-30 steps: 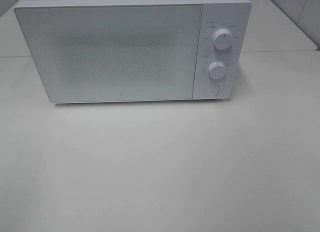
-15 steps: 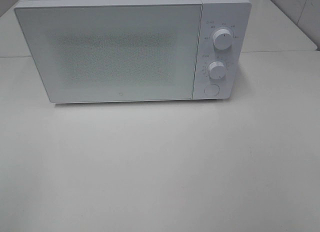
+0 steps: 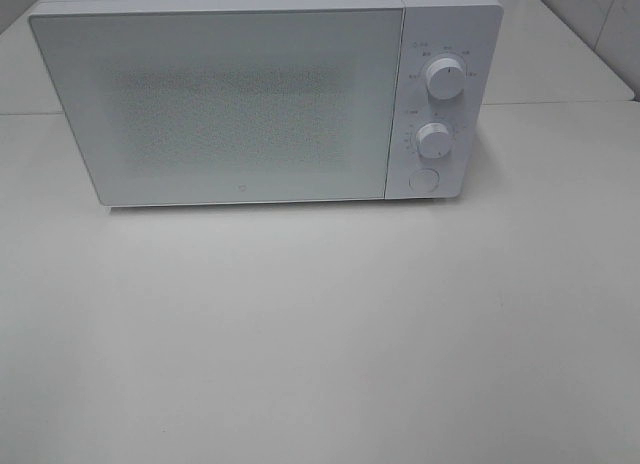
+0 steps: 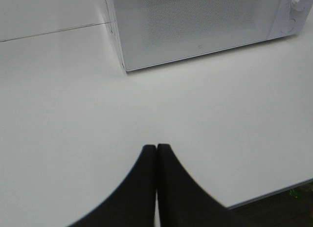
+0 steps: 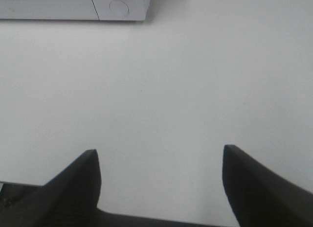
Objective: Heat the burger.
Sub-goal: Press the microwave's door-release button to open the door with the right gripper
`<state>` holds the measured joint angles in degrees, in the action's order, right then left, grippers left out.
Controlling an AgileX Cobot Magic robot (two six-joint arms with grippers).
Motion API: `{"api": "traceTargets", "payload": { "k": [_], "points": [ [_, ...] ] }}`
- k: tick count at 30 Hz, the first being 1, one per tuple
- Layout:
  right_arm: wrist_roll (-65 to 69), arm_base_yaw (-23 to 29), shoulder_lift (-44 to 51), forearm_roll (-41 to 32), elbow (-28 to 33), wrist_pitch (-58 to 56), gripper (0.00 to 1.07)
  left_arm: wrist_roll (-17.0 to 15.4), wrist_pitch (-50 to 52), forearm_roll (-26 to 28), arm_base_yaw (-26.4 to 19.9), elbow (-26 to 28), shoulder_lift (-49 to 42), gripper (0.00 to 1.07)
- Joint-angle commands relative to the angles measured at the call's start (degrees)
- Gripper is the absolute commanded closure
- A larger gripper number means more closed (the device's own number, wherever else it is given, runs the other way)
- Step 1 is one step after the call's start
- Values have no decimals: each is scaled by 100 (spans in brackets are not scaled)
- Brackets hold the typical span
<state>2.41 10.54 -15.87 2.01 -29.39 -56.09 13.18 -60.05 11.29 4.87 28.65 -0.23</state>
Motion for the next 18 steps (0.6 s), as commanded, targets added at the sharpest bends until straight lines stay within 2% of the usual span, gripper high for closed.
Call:
{"api": "traceTargets", "payload": {
  "k": [1, 9, 18],
  "points": [
    [-52, -23, -332, -17, -40, 40, 40, -17, 69, 34, -17, -29, -29, 106],
    [-178, -23, -1054, -11, -74, 155, 40, -17, 69, 34, -17, -29, -29, 106],
    [-178, -23, -1421, 0, -103, 1478, 40, -17, 69, 34, -17, -29, -29, 106]
  ]
}}
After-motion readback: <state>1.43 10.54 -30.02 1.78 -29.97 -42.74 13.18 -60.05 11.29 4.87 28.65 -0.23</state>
